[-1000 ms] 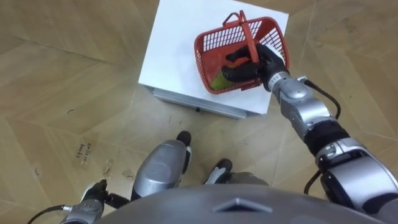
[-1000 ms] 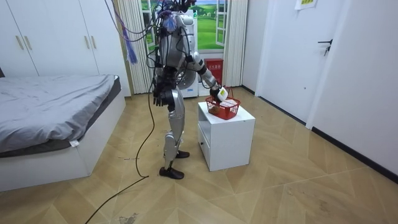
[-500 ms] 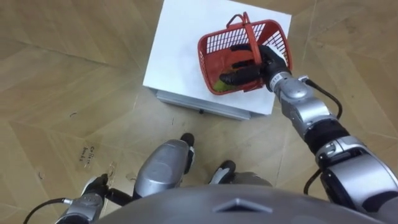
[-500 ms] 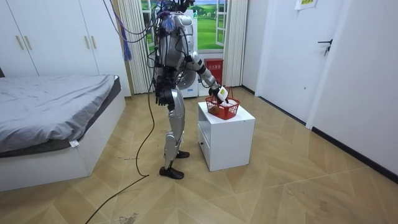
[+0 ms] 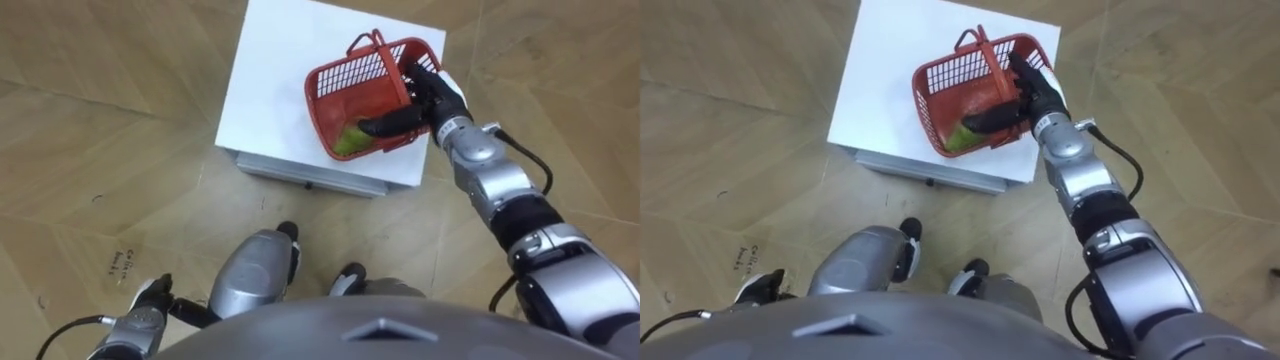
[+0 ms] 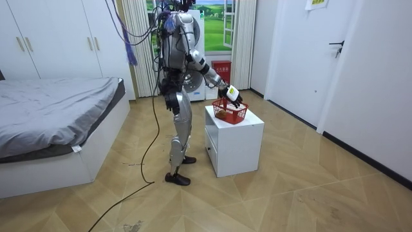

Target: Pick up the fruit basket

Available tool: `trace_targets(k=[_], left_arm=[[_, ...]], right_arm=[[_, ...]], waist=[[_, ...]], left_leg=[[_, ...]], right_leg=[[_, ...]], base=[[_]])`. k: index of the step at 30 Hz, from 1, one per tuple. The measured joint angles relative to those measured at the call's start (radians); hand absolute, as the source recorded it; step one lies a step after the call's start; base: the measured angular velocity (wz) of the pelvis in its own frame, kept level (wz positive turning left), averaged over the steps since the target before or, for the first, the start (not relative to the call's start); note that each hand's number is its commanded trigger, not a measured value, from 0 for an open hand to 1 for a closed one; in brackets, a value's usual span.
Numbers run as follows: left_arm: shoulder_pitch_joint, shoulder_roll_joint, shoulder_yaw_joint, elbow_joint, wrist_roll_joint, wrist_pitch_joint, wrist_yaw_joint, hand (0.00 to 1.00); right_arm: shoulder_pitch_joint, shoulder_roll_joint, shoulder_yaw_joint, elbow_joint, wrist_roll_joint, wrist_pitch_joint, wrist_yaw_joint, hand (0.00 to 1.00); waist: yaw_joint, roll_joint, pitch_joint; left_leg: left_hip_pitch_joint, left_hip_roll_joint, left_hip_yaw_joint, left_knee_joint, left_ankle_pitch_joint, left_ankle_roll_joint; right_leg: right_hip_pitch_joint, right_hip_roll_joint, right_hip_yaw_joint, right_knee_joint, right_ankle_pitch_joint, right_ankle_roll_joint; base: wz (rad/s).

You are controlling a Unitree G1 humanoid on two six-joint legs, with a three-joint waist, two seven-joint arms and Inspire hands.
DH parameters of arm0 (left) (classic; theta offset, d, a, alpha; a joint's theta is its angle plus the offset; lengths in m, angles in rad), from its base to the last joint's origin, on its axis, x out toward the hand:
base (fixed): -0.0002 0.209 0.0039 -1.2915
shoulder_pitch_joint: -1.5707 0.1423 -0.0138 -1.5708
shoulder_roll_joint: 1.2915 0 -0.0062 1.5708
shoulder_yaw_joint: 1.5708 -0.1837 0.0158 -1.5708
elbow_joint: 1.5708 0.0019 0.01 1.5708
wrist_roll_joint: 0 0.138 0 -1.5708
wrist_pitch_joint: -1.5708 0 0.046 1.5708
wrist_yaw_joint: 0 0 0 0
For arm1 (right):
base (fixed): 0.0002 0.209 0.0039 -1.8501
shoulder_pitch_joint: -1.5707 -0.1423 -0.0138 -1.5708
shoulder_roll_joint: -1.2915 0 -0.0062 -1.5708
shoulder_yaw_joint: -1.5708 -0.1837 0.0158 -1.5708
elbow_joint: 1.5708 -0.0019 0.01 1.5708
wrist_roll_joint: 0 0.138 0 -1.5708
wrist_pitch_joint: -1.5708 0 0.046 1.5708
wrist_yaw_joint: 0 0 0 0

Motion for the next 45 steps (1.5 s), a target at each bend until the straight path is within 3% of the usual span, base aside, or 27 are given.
trace_targets(k=[8,14,16,20,24,28,31,38,41,45], left_arm=[[0.007,0.002,0.041,-0.034,0.012,0.003,0.020,0.00],[0.035,-0.018,0.064,-0.055,0.015,-0.004,0.047,0.00],[0.042,-0.022,0.079,-0.058,0.019,-0.009,0.048,0.00],[0.052,-0.022,0.081,-0.063,0.019,-0.030,0.065,0.00],[0.057,-0.027,0.083,-0.063,0.019,-0.041,0.066,0.00],[0.063,-0.034,0.113,-0.073,0.021,-0.054,0.066,0.00],[0.072,-0.035,0.127,-0.084,0.020,-0.060,0.071,0.00],[0.099,-0.049,0.159,-0.070,0.023,-0.058,0.101,0.00],[0.119,-0.058,0.162,-0.066,0.082,-0.035,0.105,0.00],[0.118,-0.081,0.172,-0.044,0.113,0.024,0.095,0.00]], right_arm=[[0.141,-0.008,-0.056,-0.141,-0.062,-0.007,-0.050,0.00],[0.218,-0.008,-0.077,-0.265,-0.058,-0.007,-0.059,0.00],[0.240,-0.009,-0.104,-0.323,-0.028,-0.024,-0.059,0.00],[0.260,-0.009,-0.128,-0.341,0.013,-0.065,-0.044,0.00],[0.348,-0.028,-0.151,-0.338,0.042,-0.081,-0.020,0.00],[0.409,-0.027,-0.196,-0.330,0.039,-0.082,0.015,0.00],[0.411,-0.029,-0.212,-0.218,-0.001,-0.106,0.020,0.00],[0.452,-0.030,-0.238,0.178,-0.062,-0.106,0.016,0.00],[0.470,-0.028,-0.274,0.333,-0.044,-0.098,0.014,0.00],[0.463,-0.004,-0.309,0.469,-0.036,-0.053,0.019,0.00]], waist=[[-0.049,-0.002,-0.0035],[-0.087,0.024,-0.0103],[-0.100,0.030,-0.0176],[-0.134,0.041,-0.0165],[-0.152,0.055,-0.0270],[-0.179,0.064,-0.0231],[-0.190,0.063,-0.0238],[-0.185,0.064,-0.0258],[-0.186,0.066,-0.0263],[-0.194,0.071,-0.0237]], left_leg=[[0.042,0.004,0.025,-0.001,-0.014,0.007],[0.098,0.008,0.060,-0.011,-0.029,0.015],[0.133,0.007,0.080,-0.033,-0.029,0.016],[0.189,0.006,0.083,-0.060,-0.029,0.016],[0.247,0.000,0.086,-0.099,-0.028,0.014],[0.259,-0.001,0.086,-0.111,-0.028,0.013],[0.274,-0.002,0.097,-0.125,-0.027,0.012],[0.331,-0.004,0.097,-0.171,-0.027,0.011],[0.344,-0.006,0.098,-0.176,-0.027,0.011],[0.351,-0.010,0.077,-0.173,-0.027,0.010]], right_leg=[[0.030,0.003,0.030,-0.004,0.004,0.009],[0.073,0.004,0.065,-0.019,0.010,0.019],[0.094,0.004,0.086,-0.034,0.013,0.022],[0.146,0.007,0.087,-0.058,0.015,0.026],[0.196,0.006,0.089,-0.087,0.014,0.027],[0.202,0.006,0.090,-0.090,0.014,0.027],[0.214,0.007,0.088,-0.110,0.015,0.029],[0.261,0.008,0.086,-0.125,0.015,0.030],[0.275,0.008,0.085,-0.134,0.015,0.030],[0.292,0.009,0.082,-0.140,0.012,0.034]], base=[[-0.11],[-0.19],[-0.22],[-0.05],[-0.02],[-0.01],[-0.07],[-0.01],[0.00],[0.13]])
